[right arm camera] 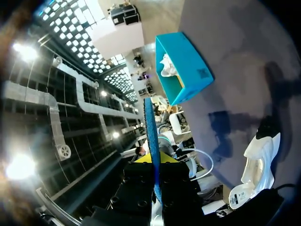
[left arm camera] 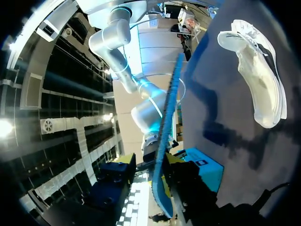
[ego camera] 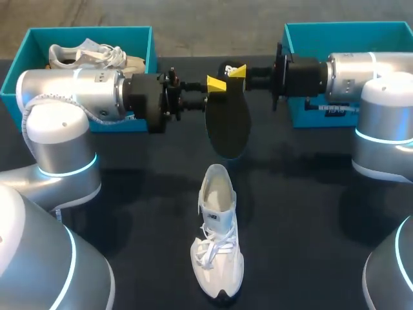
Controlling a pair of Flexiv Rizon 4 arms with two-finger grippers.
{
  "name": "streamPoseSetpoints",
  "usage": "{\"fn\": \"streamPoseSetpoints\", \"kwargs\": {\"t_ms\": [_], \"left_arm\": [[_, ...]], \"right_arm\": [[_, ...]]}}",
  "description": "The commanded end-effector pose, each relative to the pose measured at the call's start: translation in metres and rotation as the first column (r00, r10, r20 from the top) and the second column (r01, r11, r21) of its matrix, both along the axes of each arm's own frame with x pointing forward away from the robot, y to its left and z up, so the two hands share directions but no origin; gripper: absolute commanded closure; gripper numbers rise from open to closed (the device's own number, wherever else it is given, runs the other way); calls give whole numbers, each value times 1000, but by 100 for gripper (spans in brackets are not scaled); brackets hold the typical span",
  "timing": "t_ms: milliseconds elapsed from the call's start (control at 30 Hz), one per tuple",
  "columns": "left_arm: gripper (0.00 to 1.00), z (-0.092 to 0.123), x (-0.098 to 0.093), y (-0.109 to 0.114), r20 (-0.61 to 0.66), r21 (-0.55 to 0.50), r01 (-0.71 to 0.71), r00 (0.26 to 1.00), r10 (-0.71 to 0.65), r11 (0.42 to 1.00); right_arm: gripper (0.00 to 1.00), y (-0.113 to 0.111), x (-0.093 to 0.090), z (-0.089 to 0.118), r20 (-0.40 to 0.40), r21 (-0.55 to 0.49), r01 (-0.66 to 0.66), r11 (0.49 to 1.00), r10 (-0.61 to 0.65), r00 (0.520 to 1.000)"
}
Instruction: Take the shoe out of the shoebox, open the shoe tongue, remove and reinsert the insole, then place the shoe into the shoebox
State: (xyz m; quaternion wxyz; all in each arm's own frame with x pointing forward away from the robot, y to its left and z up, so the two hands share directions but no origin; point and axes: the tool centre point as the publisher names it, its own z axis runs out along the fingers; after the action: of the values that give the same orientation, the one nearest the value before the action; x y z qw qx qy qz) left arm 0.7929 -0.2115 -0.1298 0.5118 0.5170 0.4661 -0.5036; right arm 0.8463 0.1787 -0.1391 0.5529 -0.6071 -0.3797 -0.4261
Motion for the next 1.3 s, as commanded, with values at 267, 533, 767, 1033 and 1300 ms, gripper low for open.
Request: {"fn": "streamPoseSetpoints", "kwargs": {"t_ms": [267, 533, 767, 1033, 1300], "left_arm": [[77, -6, -2, -5, -2, 13, 10, 1000, -10, 1000], [78, -6, -2, -5, -5, 20, 13, 1000, -13, 1000], [100, -10, -2, -9, -5, 28, 17, 1000, -17, 999], [100, -11, -2, -10, 2, 35, 22, 1000, -22, 999], [100, -10, -2, -8, 15, 40, 10, 1000, -11, 999]], "right_arm": [[100, 3, -4, -1, 1, 3, 11, 1000, -11, 1000], [100, 2, -5, -1, 2, 4, 8, 1000, -8, 1000], [100, 2, -5, -1, 2, 6, 4, 1000, -4, 1000], [100, 3, -7, -1, 14, 21, 11, 1000, -11, 1000], [0, 1, -10, 4, 35, 24, 24, 999, -24, 999]]}}
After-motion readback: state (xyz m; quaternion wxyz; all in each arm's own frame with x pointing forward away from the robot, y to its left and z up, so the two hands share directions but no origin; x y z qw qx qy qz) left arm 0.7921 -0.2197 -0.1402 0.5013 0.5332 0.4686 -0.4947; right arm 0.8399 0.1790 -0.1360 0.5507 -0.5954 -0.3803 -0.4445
